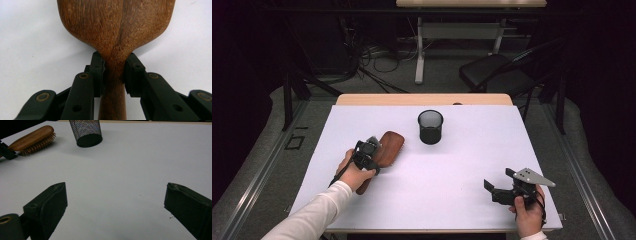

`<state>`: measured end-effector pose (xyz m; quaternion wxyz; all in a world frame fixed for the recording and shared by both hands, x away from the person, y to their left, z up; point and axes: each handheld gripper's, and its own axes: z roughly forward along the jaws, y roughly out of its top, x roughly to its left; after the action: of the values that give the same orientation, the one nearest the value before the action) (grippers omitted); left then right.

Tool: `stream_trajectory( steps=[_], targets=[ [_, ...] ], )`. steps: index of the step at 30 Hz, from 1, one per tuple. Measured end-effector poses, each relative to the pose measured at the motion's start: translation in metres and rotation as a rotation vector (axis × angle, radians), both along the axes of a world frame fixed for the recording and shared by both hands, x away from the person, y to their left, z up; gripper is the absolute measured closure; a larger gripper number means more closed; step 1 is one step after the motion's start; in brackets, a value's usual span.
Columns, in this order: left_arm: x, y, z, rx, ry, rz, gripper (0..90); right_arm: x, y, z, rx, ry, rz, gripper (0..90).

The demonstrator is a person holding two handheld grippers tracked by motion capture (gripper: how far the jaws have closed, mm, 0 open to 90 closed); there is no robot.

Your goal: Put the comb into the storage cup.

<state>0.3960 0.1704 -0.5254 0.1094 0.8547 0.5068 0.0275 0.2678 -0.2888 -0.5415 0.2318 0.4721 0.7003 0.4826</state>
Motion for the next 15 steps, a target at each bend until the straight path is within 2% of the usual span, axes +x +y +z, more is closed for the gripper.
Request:
stream_trajectory(
  steps=[9,15],
  targets=[
    [-0.0027,0.0042,0.0024,-0.055,-0.021,0.009,72.5,0.0001,0.0,0.0,-0.003,0.001,0.0,4.5],
    [-0.0038,0.006,0.0035,-0.067,-0.03,0.005,72.6,0.0003,0.0002,-0.0003,-0.002,-0.001,-0.002,4.5]
  ],
)
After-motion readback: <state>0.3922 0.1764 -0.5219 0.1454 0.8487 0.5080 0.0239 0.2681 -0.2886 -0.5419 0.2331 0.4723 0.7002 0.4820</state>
